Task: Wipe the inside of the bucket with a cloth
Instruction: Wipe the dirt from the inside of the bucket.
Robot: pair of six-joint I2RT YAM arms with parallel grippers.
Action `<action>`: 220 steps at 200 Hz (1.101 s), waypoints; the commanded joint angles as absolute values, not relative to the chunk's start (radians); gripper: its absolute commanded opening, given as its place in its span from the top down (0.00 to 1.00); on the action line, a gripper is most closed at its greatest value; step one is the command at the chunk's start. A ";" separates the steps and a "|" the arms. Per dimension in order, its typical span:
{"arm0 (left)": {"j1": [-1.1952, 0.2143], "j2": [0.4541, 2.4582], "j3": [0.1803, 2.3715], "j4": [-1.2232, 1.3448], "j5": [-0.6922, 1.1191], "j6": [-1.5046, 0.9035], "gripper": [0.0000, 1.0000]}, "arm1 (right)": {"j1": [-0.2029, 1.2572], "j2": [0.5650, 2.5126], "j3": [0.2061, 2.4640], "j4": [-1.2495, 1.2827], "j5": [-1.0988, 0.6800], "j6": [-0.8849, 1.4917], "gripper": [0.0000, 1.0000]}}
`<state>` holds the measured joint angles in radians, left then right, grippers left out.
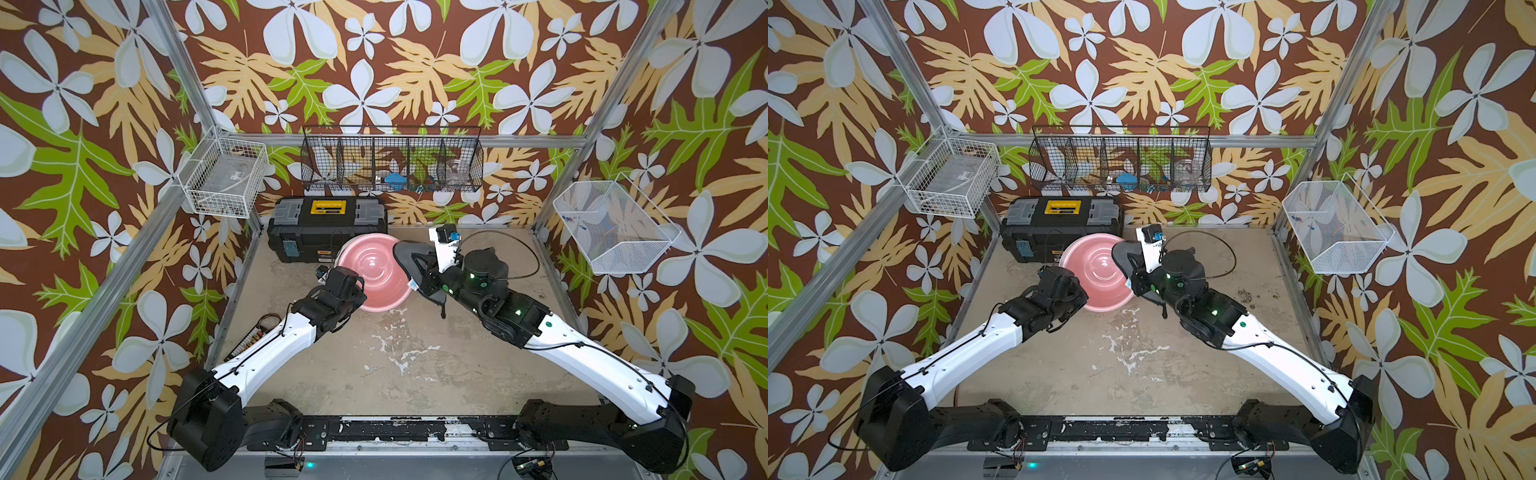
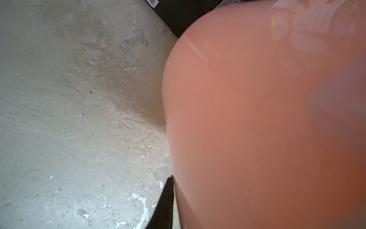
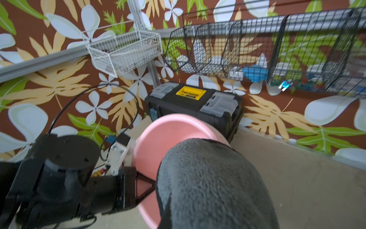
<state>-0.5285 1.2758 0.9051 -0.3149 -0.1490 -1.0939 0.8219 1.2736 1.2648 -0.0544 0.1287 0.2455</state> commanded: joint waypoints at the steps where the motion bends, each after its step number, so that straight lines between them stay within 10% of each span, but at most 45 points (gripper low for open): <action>1: -0.528 1.283 0.898 -0.255 -0.116 -1.068 1.00 | 0.824 1.332 1.331 -0.019 0.148 0.213 1.00; 220: -0.528 1.201 0.899 -0.222 0.072 -1.115 1.00 | 0.830 1.941 1.449 -0.052 0.400 0.153 1.00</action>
